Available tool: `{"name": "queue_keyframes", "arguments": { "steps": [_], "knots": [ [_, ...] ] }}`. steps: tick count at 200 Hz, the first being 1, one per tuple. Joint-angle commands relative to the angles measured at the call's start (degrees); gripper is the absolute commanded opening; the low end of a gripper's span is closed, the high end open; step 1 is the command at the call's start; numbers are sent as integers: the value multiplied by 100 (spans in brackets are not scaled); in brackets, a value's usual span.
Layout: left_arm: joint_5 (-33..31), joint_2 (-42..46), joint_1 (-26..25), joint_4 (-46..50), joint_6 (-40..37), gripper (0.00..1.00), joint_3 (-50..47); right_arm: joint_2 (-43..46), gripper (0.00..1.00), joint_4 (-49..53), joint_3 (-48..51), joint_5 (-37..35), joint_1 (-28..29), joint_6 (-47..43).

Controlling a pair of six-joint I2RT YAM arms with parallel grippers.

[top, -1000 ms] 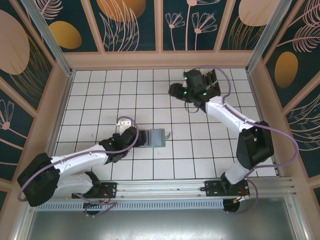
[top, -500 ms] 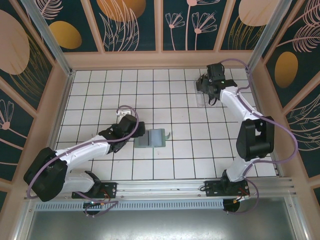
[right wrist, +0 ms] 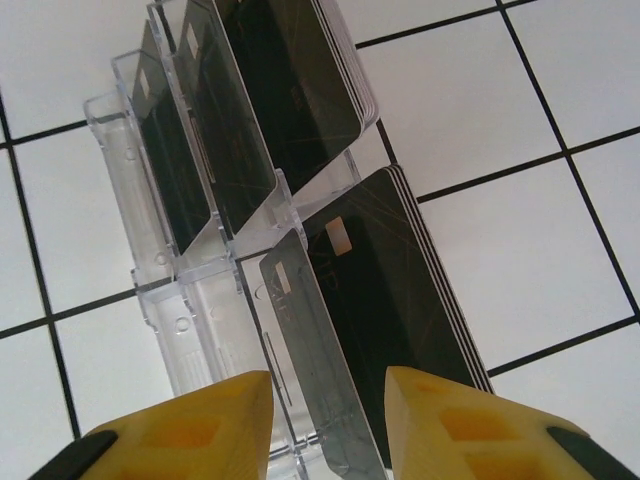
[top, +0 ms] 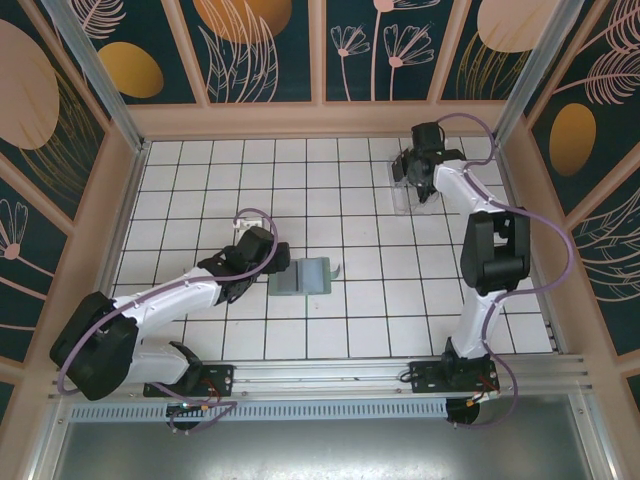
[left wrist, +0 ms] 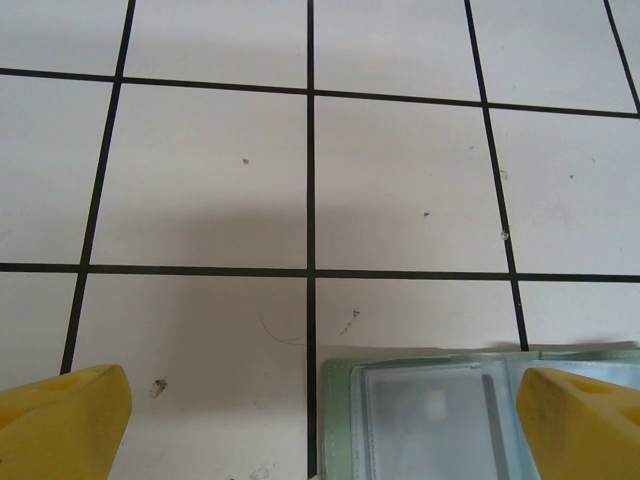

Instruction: Put the credit cards into the card holder

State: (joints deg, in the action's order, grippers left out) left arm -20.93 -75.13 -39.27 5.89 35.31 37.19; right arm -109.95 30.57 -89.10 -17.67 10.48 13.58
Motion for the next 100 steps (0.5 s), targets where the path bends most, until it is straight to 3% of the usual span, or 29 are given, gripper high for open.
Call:
{"name": "queue_keyframes", "arguments": {
  "steps": [1,53,100],
  "knots": [
    [36,-38,51,79,-112,99,138,-174,35,150,-178,-215,-38,-134],
    [49,-89,66,36,-97,99,113,-346,34,102,-169,-96,-42,-176],
    [50,-115,62,0,-86,99,95,-336,22,15,-142,198,-41,-178]
  ]
}}
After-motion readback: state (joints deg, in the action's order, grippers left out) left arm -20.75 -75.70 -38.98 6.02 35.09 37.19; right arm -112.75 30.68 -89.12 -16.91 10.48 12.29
